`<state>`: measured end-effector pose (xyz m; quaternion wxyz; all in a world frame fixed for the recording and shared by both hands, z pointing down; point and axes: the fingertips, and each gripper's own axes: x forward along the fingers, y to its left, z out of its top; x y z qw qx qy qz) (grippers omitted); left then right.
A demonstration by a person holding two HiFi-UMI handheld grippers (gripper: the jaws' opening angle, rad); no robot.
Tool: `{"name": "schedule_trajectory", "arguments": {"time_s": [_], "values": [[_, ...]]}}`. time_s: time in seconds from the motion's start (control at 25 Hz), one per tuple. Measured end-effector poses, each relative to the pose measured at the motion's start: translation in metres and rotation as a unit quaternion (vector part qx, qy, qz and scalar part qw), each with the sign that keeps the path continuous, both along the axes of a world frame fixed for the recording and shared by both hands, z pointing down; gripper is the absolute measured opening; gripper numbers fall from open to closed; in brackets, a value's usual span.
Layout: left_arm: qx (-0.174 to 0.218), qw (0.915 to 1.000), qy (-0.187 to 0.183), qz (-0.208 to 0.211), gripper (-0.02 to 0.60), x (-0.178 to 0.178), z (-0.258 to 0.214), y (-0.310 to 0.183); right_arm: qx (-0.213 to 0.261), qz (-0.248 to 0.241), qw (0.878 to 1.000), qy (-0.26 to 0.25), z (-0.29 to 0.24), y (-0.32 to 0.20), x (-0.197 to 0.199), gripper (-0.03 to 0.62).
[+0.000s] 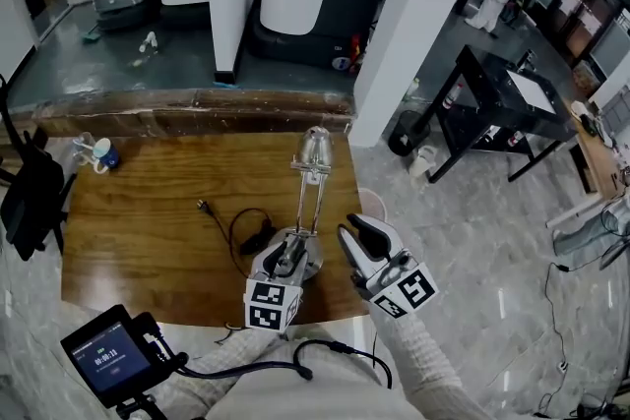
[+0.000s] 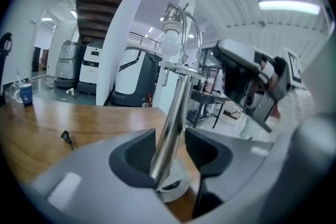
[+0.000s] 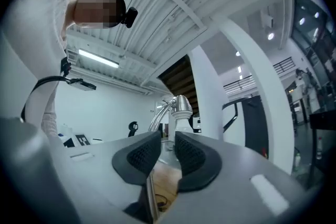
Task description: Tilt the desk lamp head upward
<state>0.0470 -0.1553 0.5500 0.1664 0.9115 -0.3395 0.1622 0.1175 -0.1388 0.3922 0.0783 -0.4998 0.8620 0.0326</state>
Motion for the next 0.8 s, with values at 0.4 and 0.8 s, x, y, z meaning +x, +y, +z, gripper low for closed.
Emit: {"name": "schedule_trajectory", "arguments": {"time_s": [0.4, 0.8], "values": [[0.031, 0.9988, 0.038, -0.005, 0.111, -0.021, -0.021, 0.005, -0.109, 0.145, 0.982, 0.055, 0.078, 0.010, -0.013, -0.002], [0.082, 0.9960, 0.018, -0.031, 0.008, -0.032, -0.063, 0.070, -0.212, 0.196, 0.956, 0.058, 0.086, 0.072, -0.037, -0.002]]}}
